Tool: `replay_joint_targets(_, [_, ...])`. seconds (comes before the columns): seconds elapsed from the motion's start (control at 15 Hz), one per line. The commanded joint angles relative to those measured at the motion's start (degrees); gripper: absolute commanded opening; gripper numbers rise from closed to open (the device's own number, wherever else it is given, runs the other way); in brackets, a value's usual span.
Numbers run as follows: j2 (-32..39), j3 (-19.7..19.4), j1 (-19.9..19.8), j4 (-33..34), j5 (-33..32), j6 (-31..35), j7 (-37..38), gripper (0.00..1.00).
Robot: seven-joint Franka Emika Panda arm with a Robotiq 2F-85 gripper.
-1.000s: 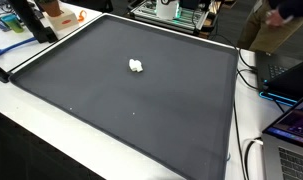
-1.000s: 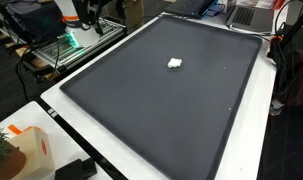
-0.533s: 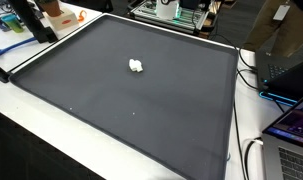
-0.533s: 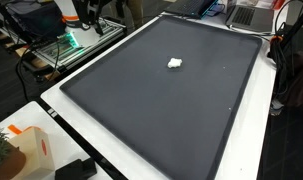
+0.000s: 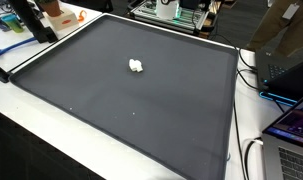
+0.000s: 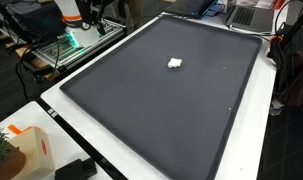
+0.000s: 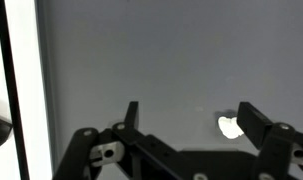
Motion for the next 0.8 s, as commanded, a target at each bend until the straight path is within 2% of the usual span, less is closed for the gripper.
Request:
replay_joint_targets(0.0, [-3.1, 2.2, -0.1, -7.3, 2.1, 7.8, 0.9, 1.00])
replay_joint_targets(0.27, [-9.1, 5.1, 0.7, -17.8, 3.8, 20.0, 4.5, 1.00])
replay_joint_targets(0.4, [-11.6, 6.5, 1.6, -21.4, 3.9, 23.8, 6.6, 1.00])
replay_joint_targets(0.47, [-13.1, 7.0, 2.4, -22.6, 3.6, 23.6, 5.7, 1.00])
replay_joint_targets(0.53, [-7.7, 6.0, 1.7, -17.7, 2.6, 21.8, 5.3, 1.00])
replay_joint_targets(0.73, [-11.3, 6.8, 2.6, -20.7, 2.5, 22.4, 5.7, 1.00])
